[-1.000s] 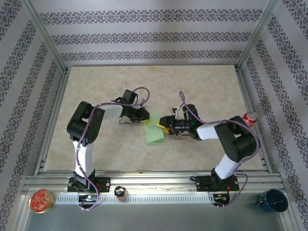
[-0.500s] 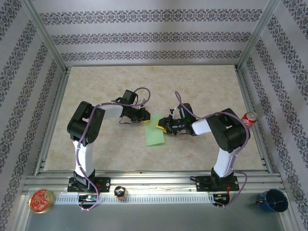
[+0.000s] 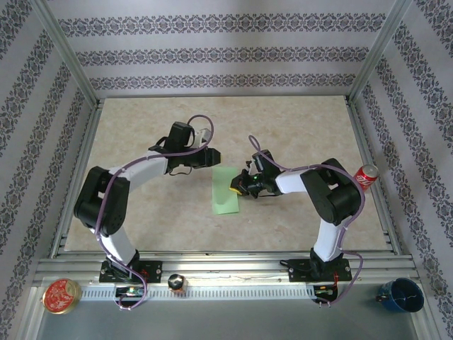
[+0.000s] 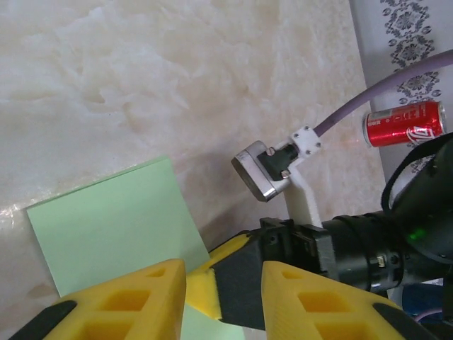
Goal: Fold a paper plane with a square sheet of paper (pick it up from the middle)
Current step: Fold the triangle a second time at the center of the table.
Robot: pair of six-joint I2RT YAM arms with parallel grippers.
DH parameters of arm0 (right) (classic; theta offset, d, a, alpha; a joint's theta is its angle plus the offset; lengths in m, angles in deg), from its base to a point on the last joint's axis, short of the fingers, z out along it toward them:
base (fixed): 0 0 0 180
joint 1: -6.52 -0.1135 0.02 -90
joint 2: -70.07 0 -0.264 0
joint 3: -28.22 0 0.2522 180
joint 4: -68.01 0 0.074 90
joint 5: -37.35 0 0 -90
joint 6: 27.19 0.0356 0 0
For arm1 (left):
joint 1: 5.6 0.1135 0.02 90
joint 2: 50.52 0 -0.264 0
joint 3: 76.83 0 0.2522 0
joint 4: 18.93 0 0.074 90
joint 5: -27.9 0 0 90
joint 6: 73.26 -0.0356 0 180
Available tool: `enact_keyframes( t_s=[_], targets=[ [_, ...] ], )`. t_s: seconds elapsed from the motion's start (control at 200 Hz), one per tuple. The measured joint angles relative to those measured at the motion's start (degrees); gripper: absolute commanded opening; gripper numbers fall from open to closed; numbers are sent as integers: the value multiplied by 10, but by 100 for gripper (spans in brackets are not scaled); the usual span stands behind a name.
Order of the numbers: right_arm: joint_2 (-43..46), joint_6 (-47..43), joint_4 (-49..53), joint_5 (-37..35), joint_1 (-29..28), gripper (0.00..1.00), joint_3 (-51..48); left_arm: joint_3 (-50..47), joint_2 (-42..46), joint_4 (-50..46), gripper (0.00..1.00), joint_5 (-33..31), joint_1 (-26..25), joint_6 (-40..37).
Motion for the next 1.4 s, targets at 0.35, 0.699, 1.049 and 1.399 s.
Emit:
enact_keyframes(
  t_s=[0.35,0.699,1.049,1.399],
  targets=[
    [23,17,2,-44,-7,28,0,-52,56,3,43,-14,0,4],
    [28,4,-2,5,-6,27,0,-85,87,-5,41,-33,-35,-39],
    [28,3,-2,22,-4,17,0,-176,180,-9,48,-190,-196,-243],
    [28,5,-2,23,-2,17,0,-197,160,4,56,-315,-299,-370]
  ],
)
